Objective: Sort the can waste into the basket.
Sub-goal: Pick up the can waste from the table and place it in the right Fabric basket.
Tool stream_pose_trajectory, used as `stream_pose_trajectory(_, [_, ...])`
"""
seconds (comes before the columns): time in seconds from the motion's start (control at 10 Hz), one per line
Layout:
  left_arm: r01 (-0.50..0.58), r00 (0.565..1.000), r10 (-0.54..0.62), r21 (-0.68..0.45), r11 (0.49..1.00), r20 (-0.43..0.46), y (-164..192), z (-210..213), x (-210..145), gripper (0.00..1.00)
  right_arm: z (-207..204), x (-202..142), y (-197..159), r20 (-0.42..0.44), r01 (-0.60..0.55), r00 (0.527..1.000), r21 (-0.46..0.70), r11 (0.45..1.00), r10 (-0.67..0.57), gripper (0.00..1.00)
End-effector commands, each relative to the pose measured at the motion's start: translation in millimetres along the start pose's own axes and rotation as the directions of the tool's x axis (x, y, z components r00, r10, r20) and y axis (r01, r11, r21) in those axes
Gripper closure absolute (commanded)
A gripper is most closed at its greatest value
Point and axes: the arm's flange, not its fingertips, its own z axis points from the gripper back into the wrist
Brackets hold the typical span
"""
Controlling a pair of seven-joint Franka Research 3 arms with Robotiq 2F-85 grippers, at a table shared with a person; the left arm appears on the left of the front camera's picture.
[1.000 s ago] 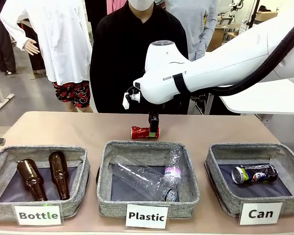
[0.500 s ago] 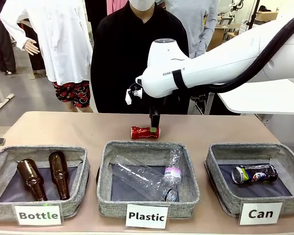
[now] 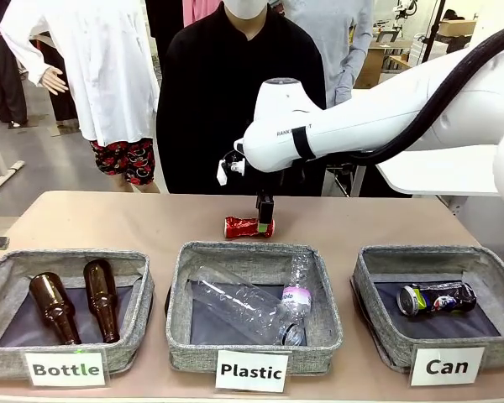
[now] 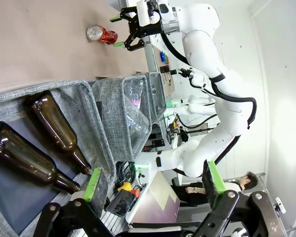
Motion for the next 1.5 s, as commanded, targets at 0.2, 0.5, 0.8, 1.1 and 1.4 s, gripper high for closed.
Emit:
stream_pose_trajectory(0.2, [0.001, 1.000, -0.001, -0.010, 1.000, -0.001, -3.0, 2.8, 0.3, 0.00, -14.1, -1.3, -24.9, 0.026, 0.008, 1.000, 0.082, 0.997, -0.011, 0.00])
stream_pose_trajectory(0.5, [0.001, 1.000, -0.001, -0.010, 1.000, -0.001, -3.0, 2.8, 0.3, 0.00, -18.9, -0.2, -28.1, 0.036, -0.018, 0.999, 0.135, 0.991, 0.014, 0.00])
stream_pose_trajectory(0.8, [0.001, 1.000, -0.001, -0.010, 1.000, -0.001, -3.0, 2.8, 0.3, 0.00, -19.8, -1.3, -29.1, 0.028, -0.028, 0.999, 0.160, 0.987, 0.023, 1.00])
stream_pose_trajectory(1.1, [0.001, 1.000, -0.001, -0.010, 1.000, -0.001, -3.0, 2.8, 0.3, 0.00, -20.1, -1.3, -30.1, 0.035, -0.027, 0.999, 0.162, 0.986, 0.021, 1.00])
stream_pose_trajectory(1.4, [0.001, 1.000, -0.001, -0.010, 1.000, -0.001, -3.0, 2.8, 0.3, 0.00, -16.4, -0.3, -27.3, 0.042, -0.018, 0.999, 0.143, 0.990, 0.012, 1.00])
